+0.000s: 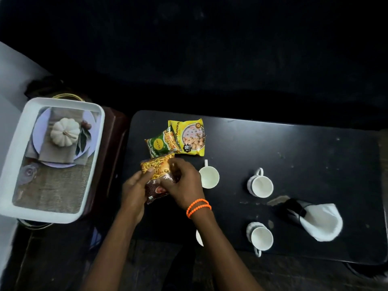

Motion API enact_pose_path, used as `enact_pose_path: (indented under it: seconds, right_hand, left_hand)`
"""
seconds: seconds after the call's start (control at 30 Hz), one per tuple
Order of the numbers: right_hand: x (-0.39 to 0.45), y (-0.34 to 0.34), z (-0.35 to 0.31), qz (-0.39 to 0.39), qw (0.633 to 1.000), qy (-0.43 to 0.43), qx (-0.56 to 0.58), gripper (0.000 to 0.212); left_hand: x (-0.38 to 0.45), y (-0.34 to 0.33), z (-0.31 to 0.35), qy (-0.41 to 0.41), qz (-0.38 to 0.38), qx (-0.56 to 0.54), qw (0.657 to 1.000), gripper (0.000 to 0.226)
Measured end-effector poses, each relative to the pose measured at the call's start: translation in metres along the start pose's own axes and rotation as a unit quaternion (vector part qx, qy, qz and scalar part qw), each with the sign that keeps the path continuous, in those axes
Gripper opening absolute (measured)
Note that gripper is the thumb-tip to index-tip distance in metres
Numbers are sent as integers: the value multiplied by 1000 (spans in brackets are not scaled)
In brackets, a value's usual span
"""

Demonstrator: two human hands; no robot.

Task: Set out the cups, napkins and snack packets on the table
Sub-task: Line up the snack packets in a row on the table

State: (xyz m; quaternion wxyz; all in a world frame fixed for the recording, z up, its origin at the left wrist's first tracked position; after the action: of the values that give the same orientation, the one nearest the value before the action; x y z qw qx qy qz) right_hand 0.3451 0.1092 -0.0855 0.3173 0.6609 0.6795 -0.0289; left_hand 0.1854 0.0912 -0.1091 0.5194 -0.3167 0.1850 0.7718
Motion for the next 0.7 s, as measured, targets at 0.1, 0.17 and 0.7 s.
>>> enact_pose_path:
  seconds: [0.1,0.17,0.7]
  right_hand:
    - [3,42,-7,46,997,13,63,78]
    - [12,76,-4,43,990,-23,134,73]
    - [98,173,79,174,974,-100,-106,67]
  left_hand:
    - [-10,-25,21,-39,-61,-45,996,39]
    - [-12,-59,33,-67,-94,-14,993,39]
    - [64,-247,11,-257,-194,551,770,71]
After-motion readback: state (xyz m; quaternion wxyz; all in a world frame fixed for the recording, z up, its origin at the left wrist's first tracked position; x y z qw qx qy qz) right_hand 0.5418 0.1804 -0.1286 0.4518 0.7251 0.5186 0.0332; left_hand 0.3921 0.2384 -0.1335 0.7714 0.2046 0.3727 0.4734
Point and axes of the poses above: each hand's wrist, its own x-axis towards the middle knuckle, its own y-axis out of the back of the hand, z = x × y, the point moved 3 cm from there along x, towards the middle knuckle, and after that the axes turned 7 degrees about -y, right-handed, at the moved point
